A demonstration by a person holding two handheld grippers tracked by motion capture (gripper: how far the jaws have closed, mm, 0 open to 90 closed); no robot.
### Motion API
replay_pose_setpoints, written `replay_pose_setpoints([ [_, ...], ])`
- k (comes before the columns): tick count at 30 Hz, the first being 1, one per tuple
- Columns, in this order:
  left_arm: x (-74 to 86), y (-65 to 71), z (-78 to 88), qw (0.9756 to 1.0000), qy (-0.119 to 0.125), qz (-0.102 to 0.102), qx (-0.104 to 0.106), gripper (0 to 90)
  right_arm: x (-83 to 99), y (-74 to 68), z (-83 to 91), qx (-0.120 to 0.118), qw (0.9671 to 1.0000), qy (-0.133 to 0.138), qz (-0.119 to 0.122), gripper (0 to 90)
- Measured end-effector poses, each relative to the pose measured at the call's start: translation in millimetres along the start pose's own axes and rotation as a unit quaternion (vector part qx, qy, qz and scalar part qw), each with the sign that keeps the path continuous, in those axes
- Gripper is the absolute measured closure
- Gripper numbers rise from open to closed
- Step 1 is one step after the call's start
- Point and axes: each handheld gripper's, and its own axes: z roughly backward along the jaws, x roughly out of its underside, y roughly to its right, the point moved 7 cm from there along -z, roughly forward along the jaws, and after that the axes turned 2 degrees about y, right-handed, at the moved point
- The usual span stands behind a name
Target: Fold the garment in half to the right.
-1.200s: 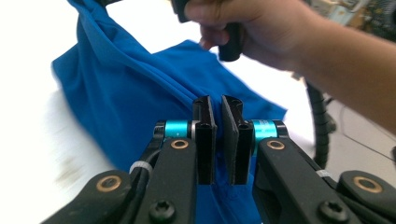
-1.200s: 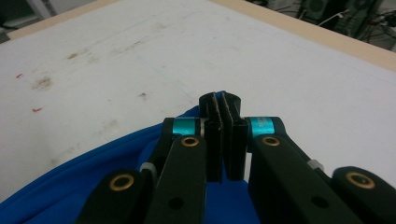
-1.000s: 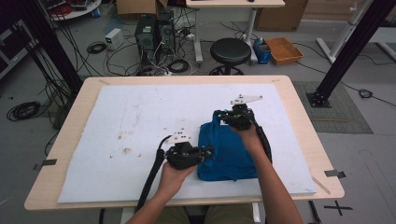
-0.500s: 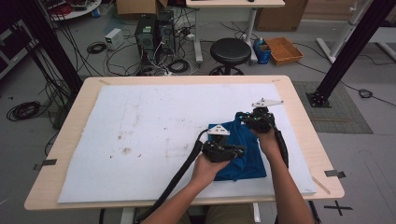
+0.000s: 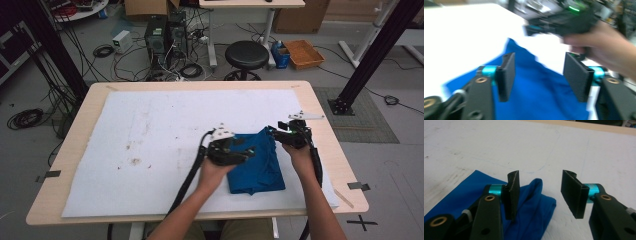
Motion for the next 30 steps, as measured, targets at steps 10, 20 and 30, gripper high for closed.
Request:
replay_pose_setpoints([
  [10, 25.4, -72.1, 93.9, 0.9957, 0.042, -0.032, -0.076, 32.0, 48.0, -59.9, 45.9, -0.094, 0.988, -0.05, 0.112, 77.2],
  [20, 50.8, -101.1, 138.4, 0.9941, 0.046, -0.009, -0.098, 30.9, 83.4, -67.8, 38.7, -0.076, 0.9748, -0.129, 0.165, 82.9],
  [30, 49.3, -100.4, 139.0, 0.994, 0.047, -0.014, -0.098, 30.9, 106.2, -39.9, 80.3, -0.015, 0.9799, -0.154, 0.126, 86.6],
])
